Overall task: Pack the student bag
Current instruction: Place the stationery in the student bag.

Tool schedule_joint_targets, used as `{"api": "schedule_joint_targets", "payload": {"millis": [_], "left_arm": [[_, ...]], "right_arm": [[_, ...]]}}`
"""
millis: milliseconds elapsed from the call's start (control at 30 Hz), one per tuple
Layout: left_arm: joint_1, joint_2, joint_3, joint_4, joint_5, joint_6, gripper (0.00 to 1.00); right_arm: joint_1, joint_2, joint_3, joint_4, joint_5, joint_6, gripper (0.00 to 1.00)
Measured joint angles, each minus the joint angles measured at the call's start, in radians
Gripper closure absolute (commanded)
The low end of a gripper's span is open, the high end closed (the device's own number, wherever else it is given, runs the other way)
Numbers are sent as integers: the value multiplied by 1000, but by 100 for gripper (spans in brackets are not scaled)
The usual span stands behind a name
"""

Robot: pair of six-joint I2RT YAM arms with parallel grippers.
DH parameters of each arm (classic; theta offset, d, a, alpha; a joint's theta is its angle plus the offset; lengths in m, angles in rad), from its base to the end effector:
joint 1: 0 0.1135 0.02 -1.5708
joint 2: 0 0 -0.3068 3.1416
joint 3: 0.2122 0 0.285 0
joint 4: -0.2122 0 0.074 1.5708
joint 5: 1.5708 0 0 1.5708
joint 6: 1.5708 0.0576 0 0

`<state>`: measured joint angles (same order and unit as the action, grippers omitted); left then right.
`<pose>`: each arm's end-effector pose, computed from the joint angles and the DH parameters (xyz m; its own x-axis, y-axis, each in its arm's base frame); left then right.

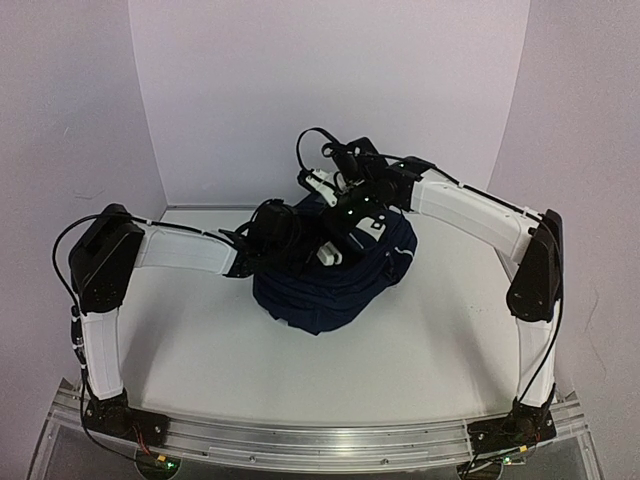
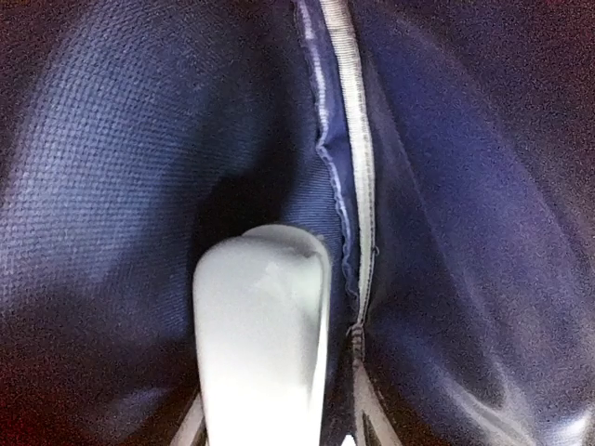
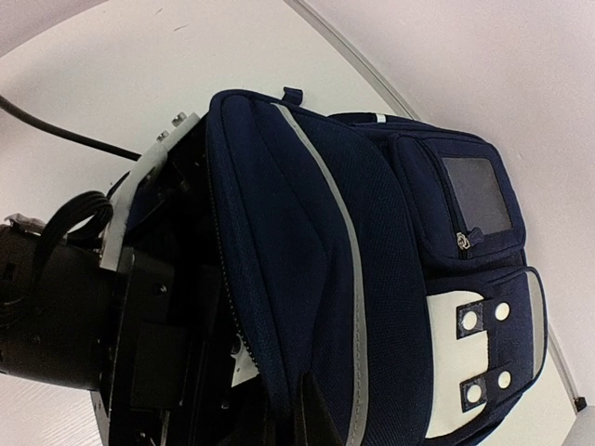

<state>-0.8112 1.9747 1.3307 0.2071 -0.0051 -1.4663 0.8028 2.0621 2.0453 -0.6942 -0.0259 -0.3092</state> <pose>0.3574 -0.3759 0.2207 -0.7484 -0.6562 -0.0967 -0.2145 0.3773 -0.9009 0.3769 0.3923 0.3535 -0.2089 -0.6542 -0.7269 -0.8359 0.5053 -0.2145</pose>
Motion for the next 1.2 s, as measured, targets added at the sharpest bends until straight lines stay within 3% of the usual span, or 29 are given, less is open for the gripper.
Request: {"api": "schedule_joint_targets", "payload": {"millis": [167,300,600,733,800,867,933,1200], "left_arm": [[-2,-3,-23,14,1,2,82],[-1,11,-21,53,0,0,86],[15,152,145,96,4,24,41],[10,136,130,100,-17,33,30],[4,107,99,97,-34,38,17],[0,77,71,86,-45,48,14],[-4,46,50,71,-52,55,2],[-32,-94,-32,-53,-103,98,0]], "right_arm": [[0,0,0,-5,-8,-1,100],[0,0,-6,-4,-16,1,100],[-17,-10,-30,23,10,0,100],[-19,-20,-30,37,18,-1,100],[-19,-24,-30,35,16,-1,100],[-20,-25,-30,37,19,-1,100],[-24,-26,-30,36,7,-1,100],[-42,-28,-34,27,-32,0,100]]}}
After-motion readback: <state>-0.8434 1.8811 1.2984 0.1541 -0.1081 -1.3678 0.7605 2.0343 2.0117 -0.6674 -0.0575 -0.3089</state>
